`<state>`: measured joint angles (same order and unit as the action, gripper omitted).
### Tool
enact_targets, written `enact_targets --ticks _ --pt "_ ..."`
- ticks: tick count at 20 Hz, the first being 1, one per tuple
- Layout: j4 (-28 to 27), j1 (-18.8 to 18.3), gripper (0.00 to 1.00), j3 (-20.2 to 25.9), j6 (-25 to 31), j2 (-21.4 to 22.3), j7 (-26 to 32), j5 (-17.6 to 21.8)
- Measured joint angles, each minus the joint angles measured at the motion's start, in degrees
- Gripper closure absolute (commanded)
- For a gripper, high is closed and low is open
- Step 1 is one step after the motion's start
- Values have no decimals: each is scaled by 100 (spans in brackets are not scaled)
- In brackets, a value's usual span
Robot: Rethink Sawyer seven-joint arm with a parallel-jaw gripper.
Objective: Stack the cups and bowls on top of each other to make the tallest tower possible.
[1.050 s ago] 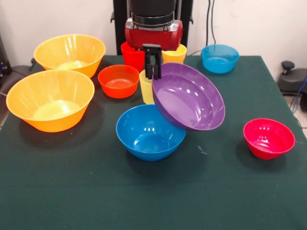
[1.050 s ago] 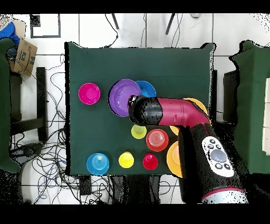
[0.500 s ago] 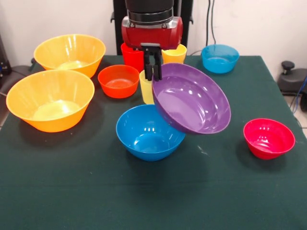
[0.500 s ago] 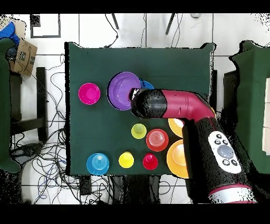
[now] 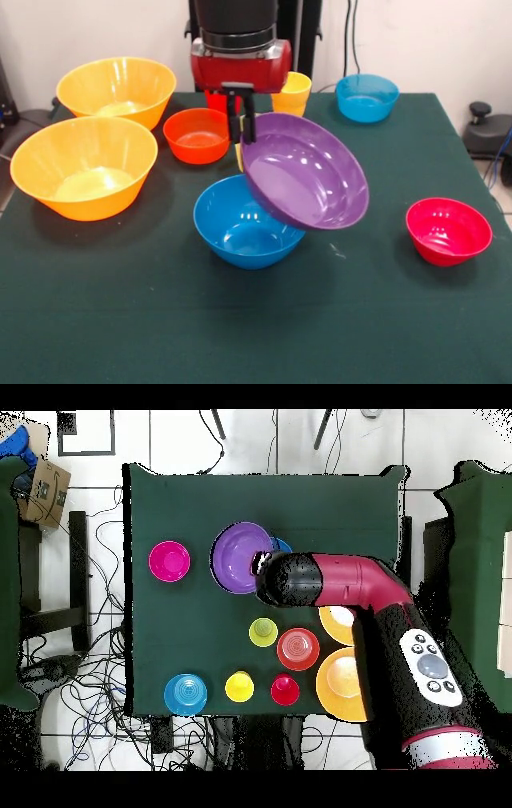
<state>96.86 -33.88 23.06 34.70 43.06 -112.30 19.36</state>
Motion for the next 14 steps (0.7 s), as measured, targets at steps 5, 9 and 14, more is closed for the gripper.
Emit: enact_targets --ticks 5,9,14 --pt "31 -268 100 44 0 -26 0 213" --pt "97 -489 100 107 0 -25 0 331" --pt "258 -742 100 224 -44 -26 0 554"
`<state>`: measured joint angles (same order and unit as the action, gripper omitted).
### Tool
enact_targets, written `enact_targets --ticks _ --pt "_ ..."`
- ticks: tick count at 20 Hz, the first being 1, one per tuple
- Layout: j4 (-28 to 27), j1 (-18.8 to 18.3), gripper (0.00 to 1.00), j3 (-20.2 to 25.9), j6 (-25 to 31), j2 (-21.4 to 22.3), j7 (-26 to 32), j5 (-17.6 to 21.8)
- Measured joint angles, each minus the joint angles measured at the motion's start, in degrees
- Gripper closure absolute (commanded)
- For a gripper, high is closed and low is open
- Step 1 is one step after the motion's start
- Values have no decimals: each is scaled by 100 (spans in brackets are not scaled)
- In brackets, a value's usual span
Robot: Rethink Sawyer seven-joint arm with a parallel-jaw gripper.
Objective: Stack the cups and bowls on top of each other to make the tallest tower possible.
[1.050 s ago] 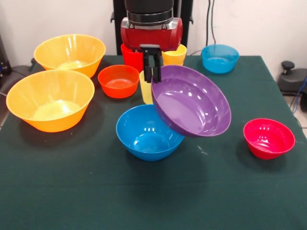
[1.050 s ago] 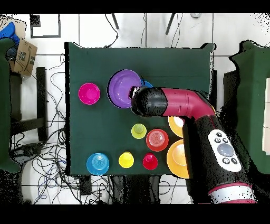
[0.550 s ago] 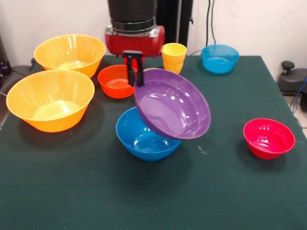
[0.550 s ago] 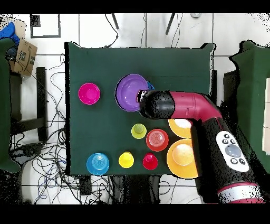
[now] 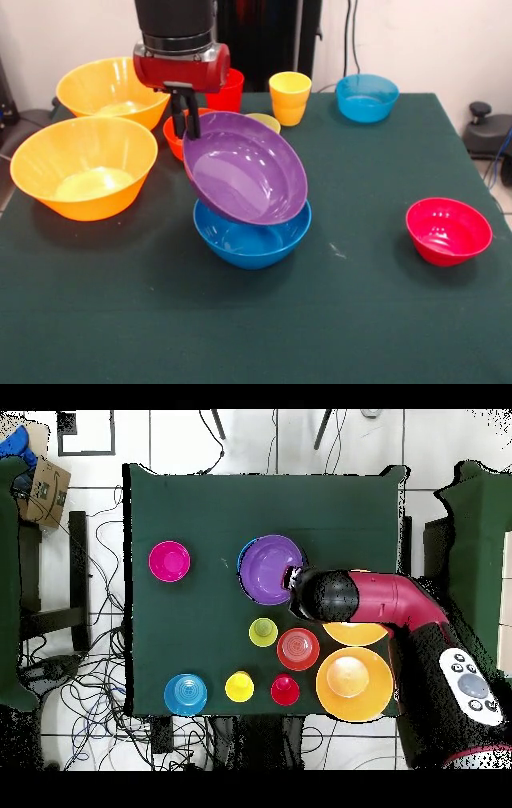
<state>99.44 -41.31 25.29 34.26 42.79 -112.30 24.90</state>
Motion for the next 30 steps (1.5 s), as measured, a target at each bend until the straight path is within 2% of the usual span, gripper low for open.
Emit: enact_targets --ticks 10,30 --pt "99 -74 100 147 -261 -74 0 179" --pt "10 28 100 181 -138 -329 0 198"
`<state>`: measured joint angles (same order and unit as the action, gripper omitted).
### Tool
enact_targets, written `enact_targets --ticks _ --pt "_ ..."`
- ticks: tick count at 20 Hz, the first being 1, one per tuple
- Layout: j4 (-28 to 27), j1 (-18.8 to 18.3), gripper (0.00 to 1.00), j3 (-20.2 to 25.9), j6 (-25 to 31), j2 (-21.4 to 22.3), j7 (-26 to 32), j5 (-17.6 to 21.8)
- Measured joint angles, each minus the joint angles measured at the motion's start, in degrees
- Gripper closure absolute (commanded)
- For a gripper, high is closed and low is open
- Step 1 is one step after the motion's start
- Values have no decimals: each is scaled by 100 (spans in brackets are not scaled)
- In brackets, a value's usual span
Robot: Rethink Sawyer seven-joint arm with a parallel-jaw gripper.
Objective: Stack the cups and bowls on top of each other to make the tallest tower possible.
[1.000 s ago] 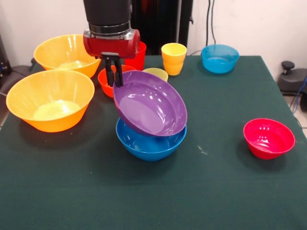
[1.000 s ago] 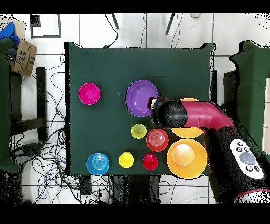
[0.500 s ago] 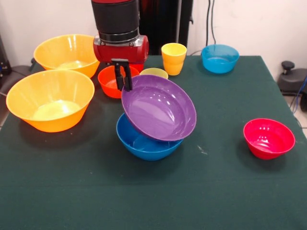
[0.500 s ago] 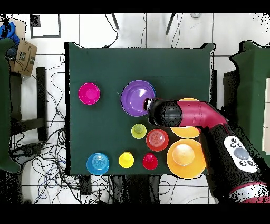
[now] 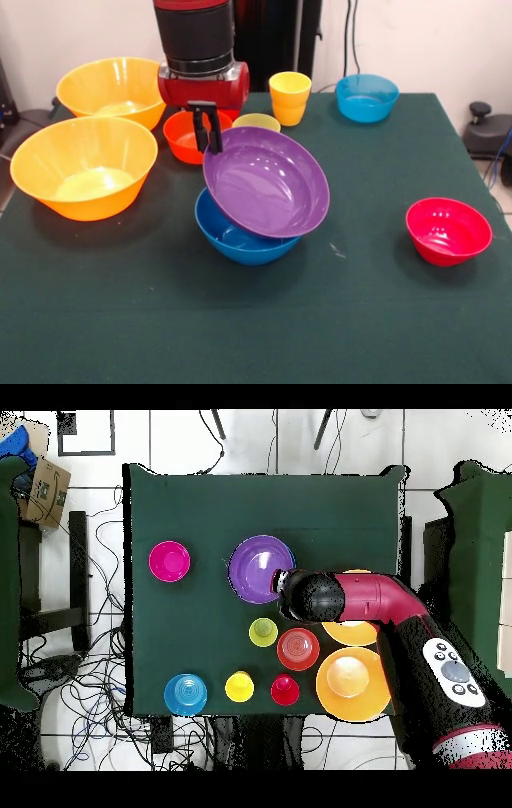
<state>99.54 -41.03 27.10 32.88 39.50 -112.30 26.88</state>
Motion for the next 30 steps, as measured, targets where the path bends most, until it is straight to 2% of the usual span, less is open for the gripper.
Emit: enact_targets --ticks 19,25,26,30 --pt "-59 44 100 8 52 -1 0 6" --pt "-98 48 100 17 307 -1 0 10" --pt "-105 50 0 19 452 0 0 10" --pt "-123 49 0 35 595 0 0 14"
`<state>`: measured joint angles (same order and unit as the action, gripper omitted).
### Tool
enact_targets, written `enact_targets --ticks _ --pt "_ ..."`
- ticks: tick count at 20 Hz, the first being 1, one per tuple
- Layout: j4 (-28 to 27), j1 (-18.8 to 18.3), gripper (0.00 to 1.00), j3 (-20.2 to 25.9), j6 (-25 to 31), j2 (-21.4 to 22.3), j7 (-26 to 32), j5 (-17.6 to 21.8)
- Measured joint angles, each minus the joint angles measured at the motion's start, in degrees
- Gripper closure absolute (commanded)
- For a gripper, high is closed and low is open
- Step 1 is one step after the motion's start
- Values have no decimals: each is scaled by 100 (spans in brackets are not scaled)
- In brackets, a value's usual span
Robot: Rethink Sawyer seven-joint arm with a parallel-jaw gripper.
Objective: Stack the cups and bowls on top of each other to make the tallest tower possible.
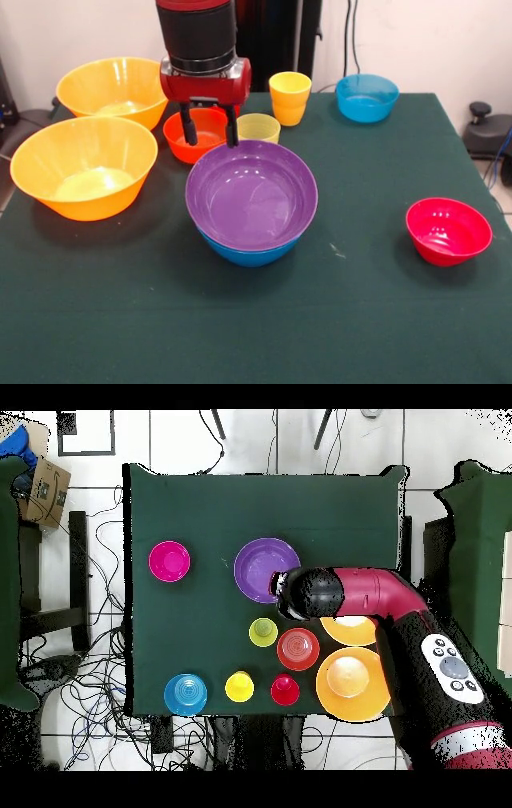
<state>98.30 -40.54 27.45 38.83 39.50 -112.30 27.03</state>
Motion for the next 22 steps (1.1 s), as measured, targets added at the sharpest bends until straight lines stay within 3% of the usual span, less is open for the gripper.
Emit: enact_targets --ticks 22 --pt "-109 0 0 170 57 -1 0 8"
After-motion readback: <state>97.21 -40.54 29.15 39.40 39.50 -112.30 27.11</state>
